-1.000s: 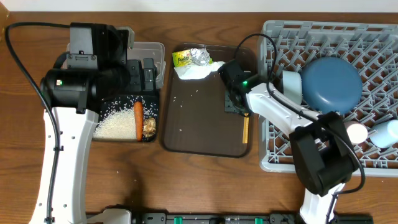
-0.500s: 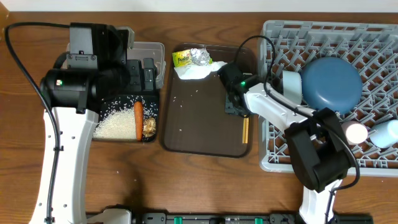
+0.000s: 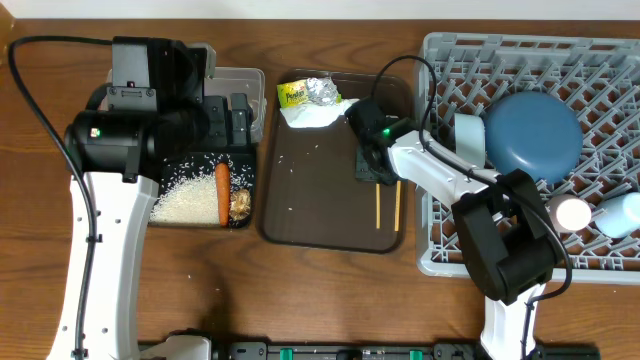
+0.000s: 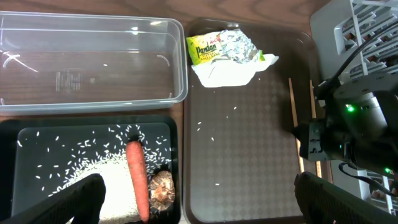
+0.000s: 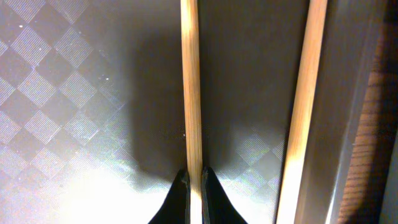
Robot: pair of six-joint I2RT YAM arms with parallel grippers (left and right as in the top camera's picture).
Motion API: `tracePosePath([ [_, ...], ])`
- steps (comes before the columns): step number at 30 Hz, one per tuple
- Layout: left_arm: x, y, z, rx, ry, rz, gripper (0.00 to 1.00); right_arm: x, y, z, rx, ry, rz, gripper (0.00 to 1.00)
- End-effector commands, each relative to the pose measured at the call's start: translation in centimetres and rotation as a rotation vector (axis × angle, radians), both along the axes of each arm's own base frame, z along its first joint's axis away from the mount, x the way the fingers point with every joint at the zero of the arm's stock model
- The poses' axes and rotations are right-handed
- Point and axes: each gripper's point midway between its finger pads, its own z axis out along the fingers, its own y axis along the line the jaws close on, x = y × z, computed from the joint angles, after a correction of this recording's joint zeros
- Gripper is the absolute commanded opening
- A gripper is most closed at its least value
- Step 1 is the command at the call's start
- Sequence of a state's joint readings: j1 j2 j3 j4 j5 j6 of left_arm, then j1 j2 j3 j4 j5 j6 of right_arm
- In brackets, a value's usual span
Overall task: Sort waste into correct bins and load items into the dishwasher rack
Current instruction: 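Close the right gripper on the chopsticks and lift them, then carry the chopsticks right with the right gripper into the rack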
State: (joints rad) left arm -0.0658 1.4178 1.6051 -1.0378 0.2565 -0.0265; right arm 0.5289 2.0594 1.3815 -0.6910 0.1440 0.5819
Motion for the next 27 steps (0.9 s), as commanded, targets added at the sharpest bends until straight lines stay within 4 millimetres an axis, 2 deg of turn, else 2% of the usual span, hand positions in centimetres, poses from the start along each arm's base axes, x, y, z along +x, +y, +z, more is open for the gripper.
tracePosePath([
  [1, 0.0, -0.1, 0.0, -0.004, 0.000, -0.002, 0.98, -1.6, -0.1, -1.3, -0.010, 0.065, 0.065, 0.01],
  [4, 0.0, -0.1, 0.0, -0.004, 0.000, -0.002, 0.98, -1.2, 0.9, 1.4, 0.046, 0.021, 0.121, 0.01],
  [7, 0.0, -0.1, 0.0, -0.004, 0.000, -0.002, 0.98, -0.6, 1.7, 5.6, 0.104, -0.064, 0.176, 0.01],
  [12, 0.0, -0.1, 0.0, -0.004, 0.000, -0.002, 0.98, -0.3, 1.8, 12.9, 0.148, -0.234, 0.259, 0.01],
  [15, 0.0, -0.1, 0.0, -0.004, 0.000, -0.002, 0.98, -0.1, 0.5, 16.8, 0.153, -0.328, 0.271, 0.01],
  [18, 0.0, -0.1, 0.0, -0.004, 0.000, -0.002, 0.98, 0.3, -2.1, 20.0, 0.156, -0.405, 0.214, 0.01],
  [21, 0.0, -0.1, 0.0, -0.004, 0.000, -0.002, 0.98, 0.9, -4.8, 21.5, 0.153, -0.444, 0.149, 0.01],
  [25, 0.0, -0.1, 0.0, -0.004, 0.000, -0.002, 0.98, 1.6, -8.5, 21.2, 0.122, -0.430, 0.071, 0.01],
  [27, 0.0, -0.1, 0.0, -0.004, 0.000, -0.002, 0.98, 1.7, -9.6, 21.0, 0.114, -0.417, 0.066, 0.01],
])
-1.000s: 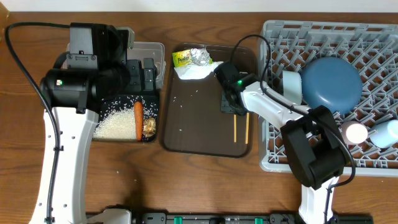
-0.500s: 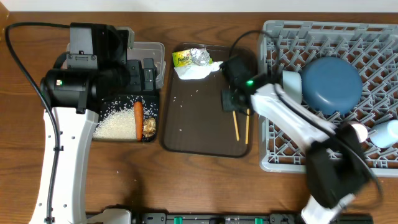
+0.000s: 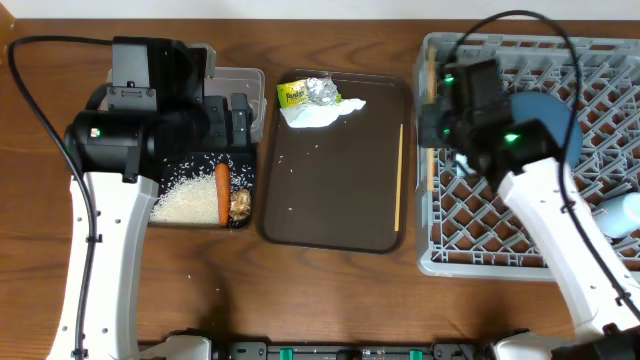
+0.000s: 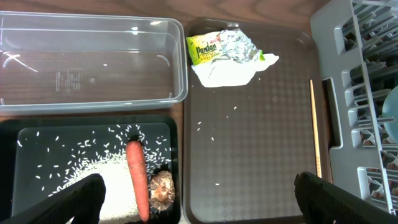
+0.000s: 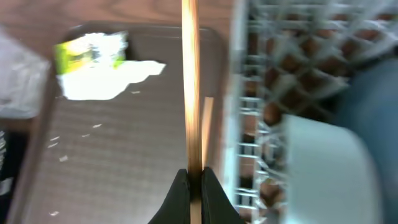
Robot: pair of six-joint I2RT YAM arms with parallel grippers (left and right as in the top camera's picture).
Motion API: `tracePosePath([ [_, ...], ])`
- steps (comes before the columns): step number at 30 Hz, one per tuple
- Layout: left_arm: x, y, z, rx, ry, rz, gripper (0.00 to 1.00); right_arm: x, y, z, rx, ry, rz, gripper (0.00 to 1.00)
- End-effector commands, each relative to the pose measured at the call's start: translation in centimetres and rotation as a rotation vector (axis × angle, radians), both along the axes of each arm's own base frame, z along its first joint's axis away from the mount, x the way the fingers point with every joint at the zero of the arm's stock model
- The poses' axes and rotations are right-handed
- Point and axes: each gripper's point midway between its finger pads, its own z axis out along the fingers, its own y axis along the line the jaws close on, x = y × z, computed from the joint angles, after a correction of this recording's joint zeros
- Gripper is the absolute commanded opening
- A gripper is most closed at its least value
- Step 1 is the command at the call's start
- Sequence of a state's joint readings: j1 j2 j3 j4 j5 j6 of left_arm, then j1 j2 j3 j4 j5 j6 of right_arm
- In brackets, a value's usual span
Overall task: Sort waste into correct bins and load items into the dishwasher rack
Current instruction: 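Carry the chopsticks right with the right gripper into the rack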
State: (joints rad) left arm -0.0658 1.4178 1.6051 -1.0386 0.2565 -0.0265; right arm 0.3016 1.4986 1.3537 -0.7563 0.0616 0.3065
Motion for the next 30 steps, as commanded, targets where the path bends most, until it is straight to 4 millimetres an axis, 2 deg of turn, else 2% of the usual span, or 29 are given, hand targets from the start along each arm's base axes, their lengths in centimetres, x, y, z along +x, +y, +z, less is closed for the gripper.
tracePosePath([
  [1, 0.1, -0.1, 0.1, -0.004, -0.001, -0.001, 0.98, 0.4, -1.7, 0.0, -0.016, 0.004, 0.004, 0.01],
  [5, 0.1, -0.1, 0.1, -0.004, -0.001, -0.002, 0.98, 0.4, -1.1, -0.9, 0.010, 0.039, 0.025, 0.01],
  [8, 0.1, -0.1, 0.1, -0.004, -0.001, -0.002, 0.98, 0.4, -1.8, -2.0, -0.014, 0.072, -0.017, 0.01],
  [11, 0.0, -0.1, 0.1, -0.004, 0.000, -0.002, 0.98, 0.6, -2.4, -3.5, -0.044, 0.110, -0.059, 0.01],
  [16, 0.1, -0.1, 0.1, -0.004, -0.001, -0.002, 0.98, 0.9, -2.4, -6.6, -0.065, 0.186, -0.060, 0.01],
  [19, 0.0, -0.1, 0.0, -0.004, 0.000, -0.002, 0.98, 1.2, -2.3, -7.3, -0.076, 0.197, -0.049, 0.01],
  [20, 0.1, -0.1, 0.1, -0.004, -0.001, -0.002, 0.98, 1.2, -2.4, -7.3, -0.078, 0.196, -0.051, 0.05],
  [21, 0.1, -0.1, 0.1, -0.004, -0.001, -0.002, 0.98, 1.2, -2.4, -7.1, -0.078, 0.192, -0.052, 0.23],
  [22, 0.1, -0.1, 0.1, -0.004, -0.001, -0.002, 0.98, 1.2, -2.4, -7.0, -0.077, 0.188, -0.052, 0.34],
  [23, 0.1, -0.1, 0.1, -0.004, -0.001, -0.002, 0.98, 1.2, -2.4, -6.6, -0.073, 0.176, -0.052, 0.41],
  [27, 0.1, -0.1, 0.1, -0.004, -0.001, -0.002, 0.98, 1.1, -1.6, -4.6, -0.072, 0.119, 0.006, 0.41],
  [30, 0.0, -0.1, 0.1, -0.004, 0.000, -0.002, 0.98, 0.4, -0.2, -3.2, -0.047, 0.090, 0.064, 0.36],
])
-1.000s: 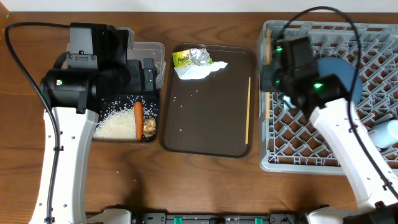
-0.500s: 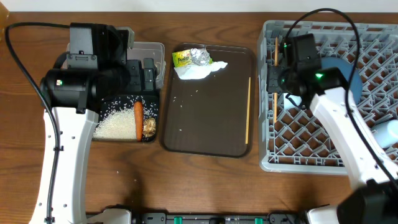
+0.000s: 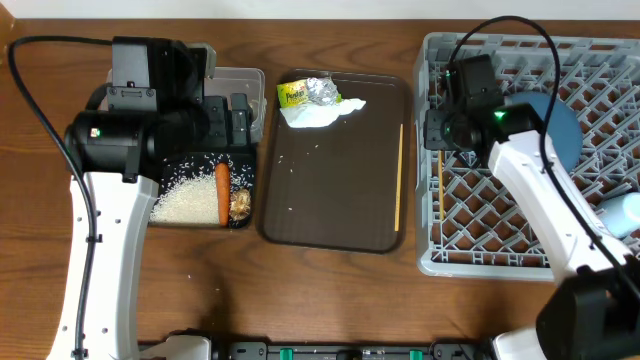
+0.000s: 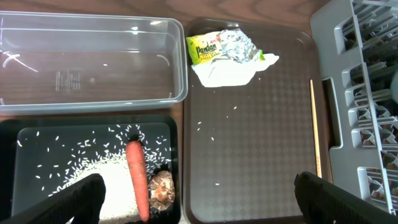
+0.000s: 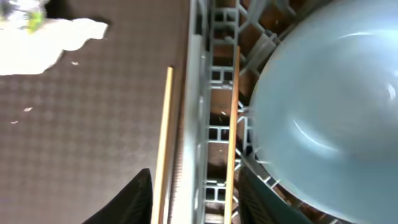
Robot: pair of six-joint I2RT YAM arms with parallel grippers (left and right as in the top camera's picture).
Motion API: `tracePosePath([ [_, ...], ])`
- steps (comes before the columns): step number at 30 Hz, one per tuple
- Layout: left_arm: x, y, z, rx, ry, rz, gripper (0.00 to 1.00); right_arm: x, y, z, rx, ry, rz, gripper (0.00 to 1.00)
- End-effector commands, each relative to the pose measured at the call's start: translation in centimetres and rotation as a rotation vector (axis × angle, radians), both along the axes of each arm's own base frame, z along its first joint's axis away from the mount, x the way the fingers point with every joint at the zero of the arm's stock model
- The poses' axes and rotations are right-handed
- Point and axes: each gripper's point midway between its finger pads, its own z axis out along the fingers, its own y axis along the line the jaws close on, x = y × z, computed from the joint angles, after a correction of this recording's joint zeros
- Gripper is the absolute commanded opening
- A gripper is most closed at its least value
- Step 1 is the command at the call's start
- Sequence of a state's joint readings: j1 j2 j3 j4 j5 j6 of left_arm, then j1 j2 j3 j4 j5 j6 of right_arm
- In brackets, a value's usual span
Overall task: Sort waste into correct bins and load items into the dishwasher rack
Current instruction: 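Carry the chopsticks right with the right gripper into the rack, then return the right gripper to the brown tray and grasp the second chopstick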
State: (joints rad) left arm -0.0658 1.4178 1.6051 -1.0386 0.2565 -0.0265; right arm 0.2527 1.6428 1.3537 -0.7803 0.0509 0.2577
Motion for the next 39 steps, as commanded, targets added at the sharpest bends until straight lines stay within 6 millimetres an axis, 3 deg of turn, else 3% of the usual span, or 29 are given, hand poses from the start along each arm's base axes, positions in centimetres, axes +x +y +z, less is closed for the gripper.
tracePosePath([
  [1, 0.1, -0.1, 0.1, -0.004, -0.001, -0.002, 0.98, -0.7, 2.0, 3.0, 0.030, -0.072, 0.082, 0.35],
  [7, 0.0, -0.1, 0.1, -0.004, 0.000, -0.002, 0.98, -2.0, 5.3, 2.6, 0.020, -0.055, 0.162, 0.37],
  [12, 0.0, -0.1, 0.1, -0.004, 0.000, -0.002, 0.98, -2.5, 7.1, 0.5, 0.003, -0.005, 0.189, 0.40],
  [18, 0.1, -0.1, 0.1, -0.004, -0.001, -0.002, 0.98, -2.7, 7.4, -5.1, -0.033, 0.142, 0.153, 0.38],
  [22, 0.1, -0.1, 0.1, -0.004, -0.001, -0.002, 0.98, -2.9, 7.3, -8.8, -0.063, 0.228, 0.144, 0.30],
  [26, 0.0, -0.1, 0.1, -0.004, 0.000, -0.002, 0.98, -3.6, 6.9, -11.4, -0.074, 0.306, 0.087, 0.30],
  [34, 0.0, -0.1, 0.1, -0.004, 0.000, -0.002, 0.98, -4.7, 6.5, -15.1, -0.094, 0.407, 0.013, 0.25],
  [39, 0.1, -0.1, 0.1, -0.004, -0.001, -0.002, 0.98, -5.3, 7.2, -16.1, -0.056, 0.454, 0.028, 0.24],
])
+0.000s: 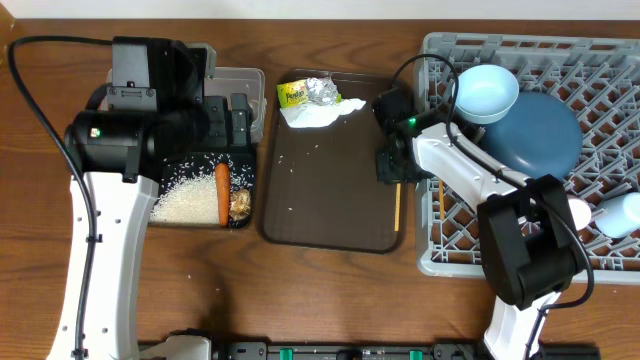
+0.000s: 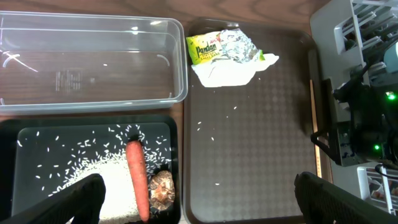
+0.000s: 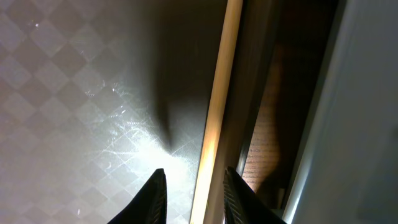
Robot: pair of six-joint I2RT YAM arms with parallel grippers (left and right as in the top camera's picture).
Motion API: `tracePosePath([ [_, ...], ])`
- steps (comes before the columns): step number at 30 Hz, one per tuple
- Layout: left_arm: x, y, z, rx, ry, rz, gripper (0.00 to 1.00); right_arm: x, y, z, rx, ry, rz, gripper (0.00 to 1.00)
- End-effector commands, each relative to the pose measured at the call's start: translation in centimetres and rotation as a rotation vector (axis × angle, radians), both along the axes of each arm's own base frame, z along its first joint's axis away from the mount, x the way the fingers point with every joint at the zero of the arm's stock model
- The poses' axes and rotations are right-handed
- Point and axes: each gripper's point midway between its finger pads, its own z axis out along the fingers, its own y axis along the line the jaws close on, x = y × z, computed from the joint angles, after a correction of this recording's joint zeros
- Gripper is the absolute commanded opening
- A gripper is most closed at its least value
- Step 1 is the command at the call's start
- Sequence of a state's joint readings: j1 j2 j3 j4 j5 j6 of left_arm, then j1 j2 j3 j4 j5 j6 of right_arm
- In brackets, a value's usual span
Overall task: Sort waste into correct bins and load items into the dishwasher rack
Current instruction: 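Return the right gripper to the brown tray and grasp the second chopstick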
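One wooden chopstick (image 3: 214, 106) lies along the right edge of the brown tray (image 1: 330, 190); in the overhead view this chopstick (image 1: 397, 210) shows below my right gripper (image 1: 392, 165). The right gripper (image 3: 194, 199) is open, low over the tray, one finger on each side of the stick. A second chopstick (image 1: 437, 198) lies in the grey dishwasher rack (image 1: 600, 60) by its left wall. A green foil wrapper (image 2: 221, 46) and a white napkin (image 2: 227, 71) lie at the tray's far end. My left gripper (image 2: 205, 205) hangs open above the bins.
A clear bin (image 2: 93, 59) stands far left. In front of it a black bin (image 2: 37, 162) holds rice, a carrot (image 2: 137, 177) and a brown lump (image 2: 163, 188). The rack holds a dark blue plate (image 1: 540, 135), a light blue bowl (image 1: 487, 92) and white cups (image 1: 620, 215).
My right gripper was open over the rack's left edge, above the chopstick lying there. Now it is down at the tray's right edge, open astride the other chopstick. The left arm has not moved.
Two chopsticks lay on the tray, my right gripper shut on the left one. Then it held that stick over the rack's left edge. Then it was open, the stick lying in the rack. Now it stands over the one remaining on the tray.
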State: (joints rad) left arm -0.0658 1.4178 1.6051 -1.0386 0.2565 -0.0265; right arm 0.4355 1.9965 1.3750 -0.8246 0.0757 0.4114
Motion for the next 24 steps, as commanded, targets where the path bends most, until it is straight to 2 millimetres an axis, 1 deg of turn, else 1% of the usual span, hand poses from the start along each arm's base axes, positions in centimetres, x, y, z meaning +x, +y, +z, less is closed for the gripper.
tracePosePath([
  [1, 0.0, -0.1, 0.1, -0.004, 0.000, -0.002, 0.98, -1.9, 1.5, -2.8, 0.059, 0.107, -0.009, 0.24],
  [4, 0.1, -0.1, 0.1, -0.004, -0.001, -0.002, 0.98, -2.1, 2.2, -2.8, 0.089, 0.118, 0.001, 0.22],
  [8, 0.1, -0.1, 0.1, -0.004, -0.001, -0.002, 0.98, -2.0, 2.2, -2.8, 0.081, 0.109, 0.001, 0.19],
  [10, 0.0, -0.1, 0.1, -0.004, 0.000, -0.002, 0.98, -1.7, 1.1, -2.8, 0.026, 0.090, -0.037, 0.17],
  [12, 0.0, -0.1, 0.1, -0.004, 0.000, -0.002, 0.98, -1.6, -0.3, -2.8, -0.044, 0.070, -0.096, 0.20],
  [14, 0.1, -0.1, 0.1, -0.004, -0.001, -0.002, 0.98, -1.6, -0.9, -2.7, -0.081, 0.063, -0.116, 0.21],
  [19, 0.1, -0.1, 0.1, -0.004, -0.001, -0.002, 0.98, -1.2, -0.7, -2.7, -0.071, 0.046, -0.108, 0.22],
  [22, 0.0, -0.1, 0.1, -0.004, 0.000, -0.002, 0.98, -0.8, 0.2, -2.7, -0.066, 0.024, -0.030, 0.21],
  [24, 0.1, -0.1, 0.1, -0.004, -0.001, -0.002, 0.98, -1.0, 0.8, -2.6, -0.071, 0.019, 0.009, 0.21],
])
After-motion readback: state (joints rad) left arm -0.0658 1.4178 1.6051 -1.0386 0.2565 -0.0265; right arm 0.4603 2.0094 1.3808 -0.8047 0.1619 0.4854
